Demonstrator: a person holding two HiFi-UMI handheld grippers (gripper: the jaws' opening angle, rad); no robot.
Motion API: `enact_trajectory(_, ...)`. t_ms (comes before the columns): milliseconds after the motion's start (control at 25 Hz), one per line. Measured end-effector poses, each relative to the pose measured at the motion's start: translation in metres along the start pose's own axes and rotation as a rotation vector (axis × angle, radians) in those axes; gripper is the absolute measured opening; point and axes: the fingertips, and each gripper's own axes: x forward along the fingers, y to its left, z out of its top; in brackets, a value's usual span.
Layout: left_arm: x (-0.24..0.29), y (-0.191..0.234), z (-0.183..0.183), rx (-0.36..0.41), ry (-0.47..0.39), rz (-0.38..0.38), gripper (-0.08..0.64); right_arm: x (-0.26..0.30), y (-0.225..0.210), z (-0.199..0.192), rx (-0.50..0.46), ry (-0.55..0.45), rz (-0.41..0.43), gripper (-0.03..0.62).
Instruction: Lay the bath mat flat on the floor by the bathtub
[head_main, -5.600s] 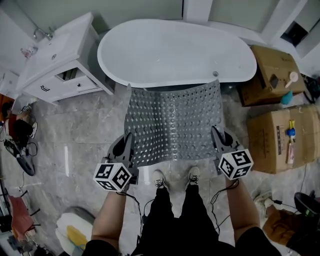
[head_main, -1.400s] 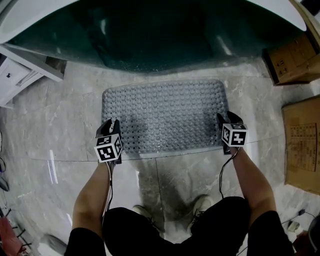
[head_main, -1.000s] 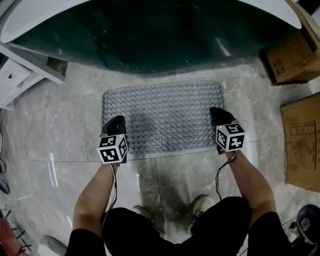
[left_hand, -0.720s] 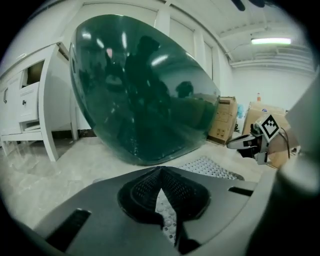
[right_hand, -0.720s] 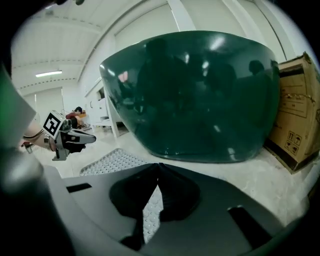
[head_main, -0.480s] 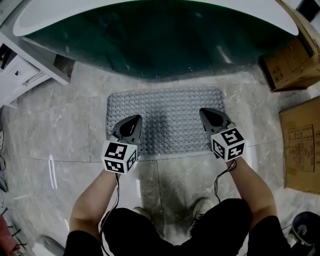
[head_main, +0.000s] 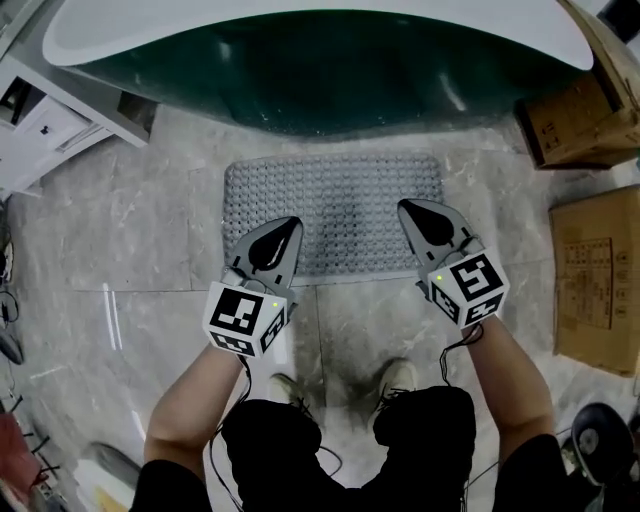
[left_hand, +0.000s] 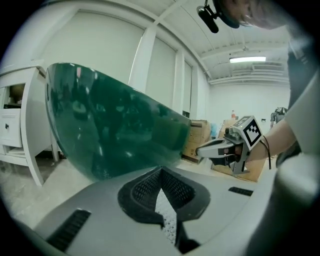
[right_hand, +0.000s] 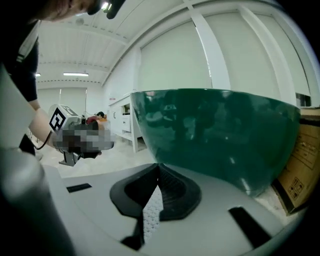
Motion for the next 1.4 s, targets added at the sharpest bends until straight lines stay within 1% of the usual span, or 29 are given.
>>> enact_trajectory(120, -0.025, -0.016, 0.033, -0.023, 0.013, 0.002, 0.017, -0.022, 0.014, 0.031, 0.029, 0.025, 0.017, 0.017)
enact_trajectory(240, -0.050, -0.022, 0.079, -0.051, 0.022, 0.010, 0.017, -0.044, 0.027, 0.075, 0.048, 0.042, 0.029, 0.017)
enact_trajectory(360, -0.078, -0.024, 0.131, -0.084, 0.033, 0.015, 0.017, -0.067, 0.045, 0.127, 0.042, 0.058, 0.040, 0.017)
enact_trajectory(480, -0.106, -0.030, 0.186, -0.085, 0.039, 0.015, 0.017, -0.090, 0.063, 0.185, 0.028, 0.066, 0.049, 0.017)
enact_trajectory(640, -0.147, -0.044, 0.260, -0.089, 0.034, -0.006, 0.017, -0.123, 0.084, 0.267, 0.031, 0.060, 0.049, 0.017)
enact_trajectory(720, -0.168, -0.053, 0.294, -0.100, 0.031, -0.015, 0.017, -0.139, 0.091, 0.304, 0.021, 0.052, 0.040, 0.017)
enact_trajectory(920, -0.222, -0.069, 0.368, -0.150, 0.033, -0.050, 0.017, -0.180, 0.113, 0.392, 0.043, 0.026, 0.013, 0.017)
enact_trajectory(1000, -0.241, -0.070, 0.399, -0.165, 0.019, -0.049, 0.017, -0.194, 0.121, 0.427, 0.045, 0.012, 0.006, 0.017)
enact_trajectory(1120, -0.269, -0.072, 0.441, -0.179, 0.002, -0.040, 0.017, -0.218, 0.132, 0.475, 0.082, -0.009, -0.016, 0.017)
enact_trajectory(1240, -0.299, -0.079, 0.480, -0.174, -0.015, -0.041, 0.017, -0.245, 0.143, 0.520, 0.099, -0.039, -0.039, 0.017)
enact_trajectory(1400, -0.334, -0.079, 0.536, -0.136, -0.062, -0.047, 0.017, -0.275, 0.153, 0.577, 0.087, -0.091, -0.086, 0.017)
